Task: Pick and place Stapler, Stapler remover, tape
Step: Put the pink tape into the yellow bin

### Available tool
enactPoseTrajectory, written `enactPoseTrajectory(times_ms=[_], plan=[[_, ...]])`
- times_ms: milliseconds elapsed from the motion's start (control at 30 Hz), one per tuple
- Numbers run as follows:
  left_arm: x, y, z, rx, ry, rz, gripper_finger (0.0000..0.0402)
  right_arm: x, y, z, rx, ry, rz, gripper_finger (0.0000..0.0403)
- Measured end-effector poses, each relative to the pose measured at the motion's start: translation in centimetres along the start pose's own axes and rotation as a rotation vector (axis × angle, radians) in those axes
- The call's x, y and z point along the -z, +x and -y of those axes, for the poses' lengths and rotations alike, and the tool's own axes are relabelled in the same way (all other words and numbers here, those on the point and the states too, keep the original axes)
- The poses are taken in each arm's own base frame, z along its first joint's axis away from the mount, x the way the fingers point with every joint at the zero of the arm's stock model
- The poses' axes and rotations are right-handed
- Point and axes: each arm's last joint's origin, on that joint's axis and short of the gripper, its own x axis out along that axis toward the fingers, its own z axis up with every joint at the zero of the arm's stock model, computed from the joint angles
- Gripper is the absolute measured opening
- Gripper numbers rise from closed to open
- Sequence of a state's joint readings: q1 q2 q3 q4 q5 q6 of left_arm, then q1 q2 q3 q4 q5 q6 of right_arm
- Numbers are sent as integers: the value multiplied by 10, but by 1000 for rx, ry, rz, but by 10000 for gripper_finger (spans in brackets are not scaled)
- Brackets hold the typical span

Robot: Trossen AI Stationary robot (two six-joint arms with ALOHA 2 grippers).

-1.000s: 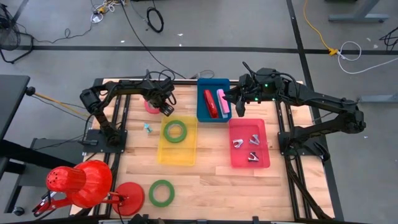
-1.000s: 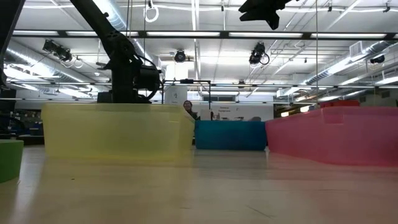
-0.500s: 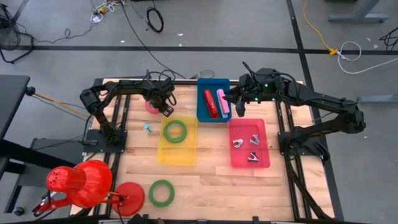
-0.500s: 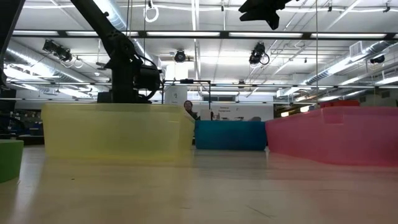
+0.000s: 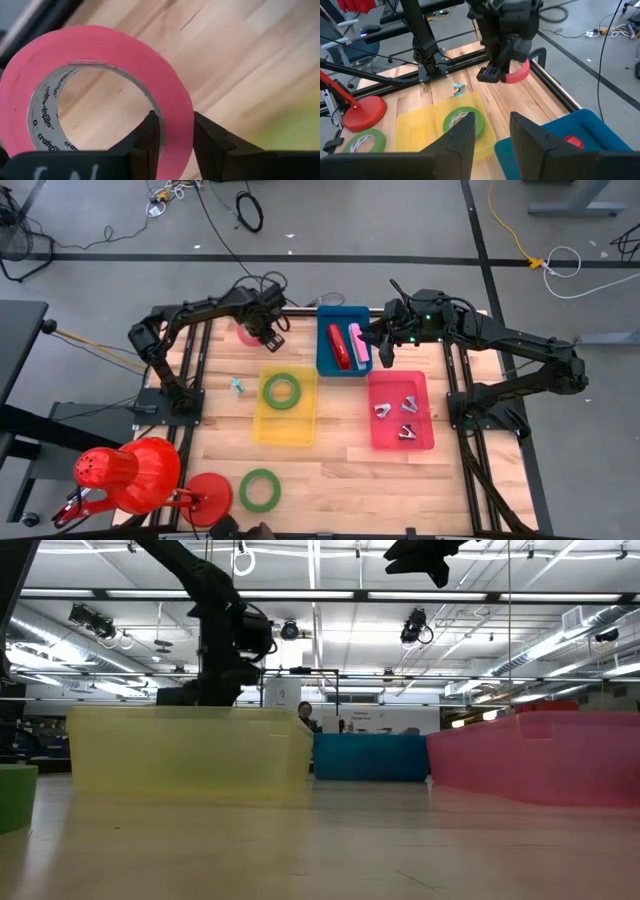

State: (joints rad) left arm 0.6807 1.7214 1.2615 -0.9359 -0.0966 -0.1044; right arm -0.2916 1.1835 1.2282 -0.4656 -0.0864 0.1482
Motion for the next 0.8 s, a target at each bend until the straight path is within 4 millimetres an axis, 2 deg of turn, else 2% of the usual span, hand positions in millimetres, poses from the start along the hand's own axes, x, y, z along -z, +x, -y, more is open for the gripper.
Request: enactPoseTrajectory(times_ms=[200,367,800], plan=[[-13,-31,7,81,29,28,99,1,0,0,2,1,-9,121],[-16,-53,22,118,76,37,99,3,0,1,6,-15,-29,121],[1,-91,86,196,251,9,99,3,0,1,6,-45,-32,121]])
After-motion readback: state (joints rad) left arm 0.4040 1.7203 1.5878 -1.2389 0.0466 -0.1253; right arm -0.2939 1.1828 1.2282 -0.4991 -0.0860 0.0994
